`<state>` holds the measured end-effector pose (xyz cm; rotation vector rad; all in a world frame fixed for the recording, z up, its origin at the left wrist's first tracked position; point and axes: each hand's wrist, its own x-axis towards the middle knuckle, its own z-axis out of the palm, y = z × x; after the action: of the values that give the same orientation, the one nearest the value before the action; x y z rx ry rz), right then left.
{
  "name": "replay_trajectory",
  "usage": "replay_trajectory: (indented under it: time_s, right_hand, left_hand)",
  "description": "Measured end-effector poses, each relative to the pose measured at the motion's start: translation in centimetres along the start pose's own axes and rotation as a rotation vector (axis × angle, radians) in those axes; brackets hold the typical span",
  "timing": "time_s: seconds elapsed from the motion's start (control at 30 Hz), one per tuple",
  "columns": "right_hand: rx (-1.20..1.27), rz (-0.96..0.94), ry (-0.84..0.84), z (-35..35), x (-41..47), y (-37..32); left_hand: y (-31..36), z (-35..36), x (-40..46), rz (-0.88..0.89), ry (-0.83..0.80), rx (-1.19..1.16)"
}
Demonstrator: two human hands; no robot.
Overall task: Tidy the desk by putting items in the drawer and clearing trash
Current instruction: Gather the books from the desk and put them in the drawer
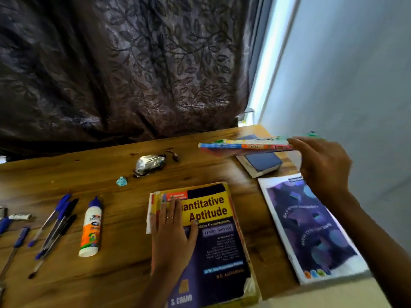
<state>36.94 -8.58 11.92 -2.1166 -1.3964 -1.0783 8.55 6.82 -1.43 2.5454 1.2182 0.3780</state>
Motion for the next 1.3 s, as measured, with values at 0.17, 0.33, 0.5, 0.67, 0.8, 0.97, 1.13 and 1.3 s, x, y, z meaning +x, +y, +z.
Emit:
replay_trajectory:
  time_s: [0.17, 0.33, 0.5, 0.67, 0.8, 0.97, 1.13, 1.3]
  right_hand:
    - [-0.143, 0.196, 0.012, -4.0, -6.8, 1.4]
    - [-0.182, 0.181, -0.178, -4.3, -16.1, -2.5]
    - [-0.186, 0.323, -0.385, -4.2, -21.1, -5.7]
    - [-0.246, 0.433, -0.493, -4.6, -20.9, -6.9]
    - [-0.255, 0.485, -0.478, -4.8, -21.4, -7.5]
    - [-0.282, 0.521, -0.397, -4.8, -21.8, -8.4]
    - [-0.317, 0.529, -0.361, -4.5, -21.3, -8.9]
    - [-0.286, 0.542, -0.438, -3.6, -20.9, -7.6]
  left_hand:
    - [1.5, -0.9, 0.2, 0.069, 0.032, 0.048]
    - [4.1, -0.4, 0.5, 0.134, -0.021, -0.036]
    - [6.8, 0.3, 0.2, 0.273, -0.046, -0.095]
    - [9.8, 1.5, -0.5, 0.433, -0.186, -0.085]
    - [13.7, 3.0, -1.9, 0.383, -0.400, -0.241]
    - [17.6, 4.5, -1.0, 0.005, -0.630, -0.687]
    - [19.0, 6.2, 0.6, 0.170, -0.618, -0.620]
    - [19.5, 7.8, 2.6, 0.253, -0.658, -0.569]
